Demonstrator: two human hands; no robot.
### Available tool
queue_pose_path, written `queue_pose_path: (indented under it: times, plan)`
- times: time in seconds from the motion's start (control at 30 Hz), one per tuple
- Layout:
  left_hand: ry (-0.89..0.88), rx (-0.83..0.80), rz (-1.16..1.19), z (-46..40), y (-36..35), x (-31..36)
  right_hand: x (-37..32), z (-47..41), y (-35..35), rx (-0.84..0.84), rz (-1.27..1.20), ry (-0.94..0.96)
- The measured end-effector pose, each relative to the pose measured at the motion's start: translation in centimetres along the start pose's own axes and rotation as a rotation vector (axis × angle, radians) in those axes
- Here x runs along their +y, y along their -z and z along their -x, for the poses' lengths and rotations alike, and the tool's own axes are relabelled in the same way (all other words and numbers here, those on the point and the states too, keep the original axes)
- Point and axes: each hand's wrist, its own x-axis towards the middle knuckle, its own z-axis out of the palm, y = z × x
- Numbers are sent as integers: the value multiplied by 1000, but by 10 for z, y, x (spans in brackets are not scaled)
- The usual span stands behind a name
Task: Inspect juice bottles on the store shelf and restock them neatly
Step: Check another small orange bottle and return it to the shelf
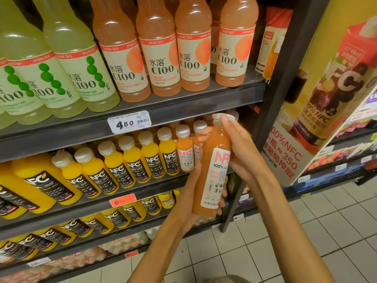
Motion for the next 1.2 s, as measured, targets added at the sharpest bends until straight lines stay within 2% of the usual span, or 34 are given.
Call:
queue_pose_path:
  times: [0.1,0.27,0.33,0.4,0.47,0.57,0.63,0.67,0.8,0.9,1.1,1.2]
  plan:
    - [4,-31,-6,-6,0,-5,3,-2,2,0,33,29]
    - [-1,284,-316,-28,2,-11,8,-6,14,62,287,168]
    - [-10,344,-375,-40,5,-15,17,-8,22,58,344,190]
    - [61,360,-376,-54,9,-19,25,-10,30,44,328,177]
    - [192,329,-204,-73,16,-21,33,-13,38,45,261,150]
    - [376,316,329,-99,24,-17,40,-19,50,50,252,143]
    - [415,358,636,-111,27,-16,43,-24,56,75,273,148]
    - [409,383,715,-117,28,-18,45,-27,59,94,288,153]
    - [333,502,751,-137,27,-28,52,-40,70,151,383,132]
    - [355,590,774,-150,27,-27,58,-45,74,176,450,124]
    - [381,612,844,-162,27,-27,61,-60,80,260,772,147]
    - [378,599,876,-162,28,-29,63,-66,74,368,824,191]
